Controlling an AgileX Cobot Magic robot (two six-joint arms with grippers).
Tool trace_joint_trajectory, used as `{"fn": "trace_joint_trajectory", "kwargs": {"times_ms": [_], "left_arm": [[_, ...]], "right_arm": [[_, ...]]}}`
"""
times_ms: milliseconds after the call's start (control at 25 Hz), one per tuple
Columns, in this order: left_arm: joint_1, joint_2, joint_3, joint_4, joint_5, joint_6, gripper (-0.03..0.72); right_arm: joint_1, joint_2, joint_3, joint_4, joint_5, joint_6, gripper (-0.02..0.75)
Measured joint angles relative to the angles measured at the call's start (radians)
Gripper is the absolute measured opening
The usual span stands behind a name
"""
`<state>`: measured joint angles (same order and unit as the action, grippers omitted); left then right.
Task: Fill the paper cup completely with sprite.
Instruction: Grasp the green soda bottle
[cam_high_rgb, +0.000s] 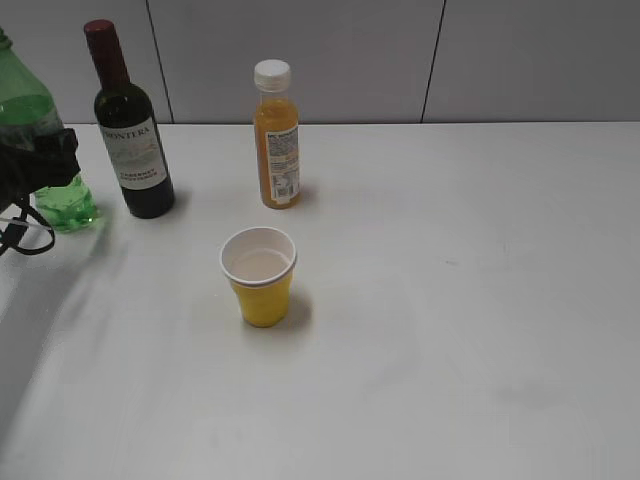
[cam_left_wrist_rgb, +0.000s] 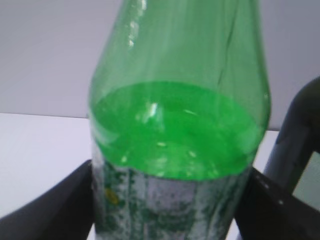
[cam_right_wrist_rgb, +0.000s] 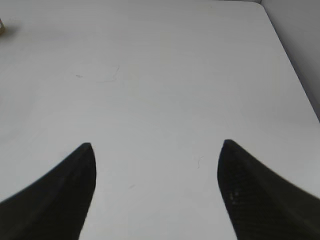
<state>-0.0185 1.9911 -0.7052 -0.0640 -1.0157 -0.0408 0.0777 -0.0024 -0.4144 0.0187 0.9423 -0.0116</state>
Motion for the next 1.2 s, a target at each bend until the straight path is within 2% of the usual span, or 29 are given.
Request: {"fn": "trace_joint_trajectory", "kwargs": {"times_ms": [520,1200], "left_arm": [[0.000,0.092,-0.092,0.004,-0.022,-0.004,0.613],[0.000,0.133,-0.133,-0.013,-0.086,-0.018,0.590]], "right_arm": [[0.000,0.000,0.000,0.000,0.000,0.000,0.585],[0.000,0.000,0.000,0.000,0.000,0.000,0.585]]}}
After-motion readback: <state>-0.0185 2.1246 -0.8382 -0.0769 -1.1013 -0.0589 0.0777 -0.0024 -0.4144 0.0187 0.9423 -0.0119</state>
